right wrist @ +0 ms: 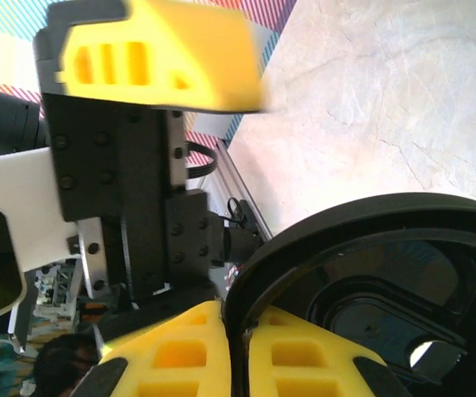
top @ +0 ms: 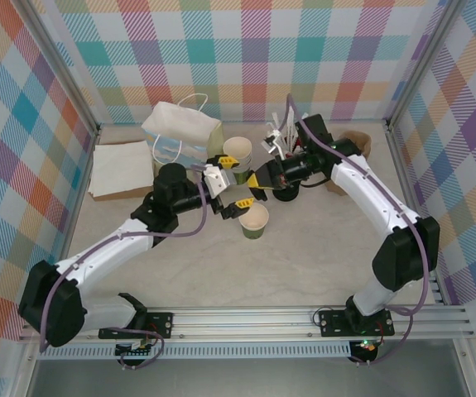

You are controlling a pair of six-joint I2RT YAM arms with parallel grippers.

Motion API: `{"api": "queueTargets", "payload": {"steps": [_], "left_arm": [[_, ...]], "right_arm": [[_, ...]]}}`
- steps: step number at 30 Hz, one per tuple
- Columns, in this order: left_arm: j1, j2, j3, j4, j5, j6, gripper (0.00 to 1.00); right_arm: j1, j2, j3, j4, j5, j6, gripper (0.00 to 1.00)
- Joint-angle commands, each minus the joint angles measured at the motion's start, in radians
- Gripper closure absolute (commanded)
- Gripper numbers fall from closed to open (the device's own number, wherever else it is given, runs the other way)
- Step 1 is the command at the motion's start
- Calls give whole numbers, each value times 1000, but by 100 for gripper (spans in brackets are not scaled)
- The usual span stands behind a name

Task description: Pack the takeout coffee

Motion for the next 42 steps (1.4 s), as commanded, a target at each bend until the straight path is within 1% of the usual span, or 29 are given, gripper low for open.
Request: {"api": "queueTargets", "payload": {"steps": [1,4,12,14,18,28,36,42], "left_arm": [[0,-45,-36,96,6,-3,0],[0,-41,-40,118,22,-9,0],[1,50,-20,263,73,-73,0],[0,73,-10,294,79,-88,1],[-1,103,13,298,99,-96,4],[-1,144,31,351,82,-120,10],[-1,153,43,359,87,-125,14],[-1,150,44,373,92,-132,15]], "right_arm": [[-31,-69,-40,144,-112,86,99],[-44,-95,-53,213,-163,139,98],[-43,-107,-44,247,-214,183,98],[-41,-106,-47,249,-210,187,98],[-38,-107,-56,272,-199,212,98],[-26,-101,-63,331,-163,311,98],[-22,-105,-72,370,-166,353,98],[-18,-98,-73,378,-164,360,98]]}}
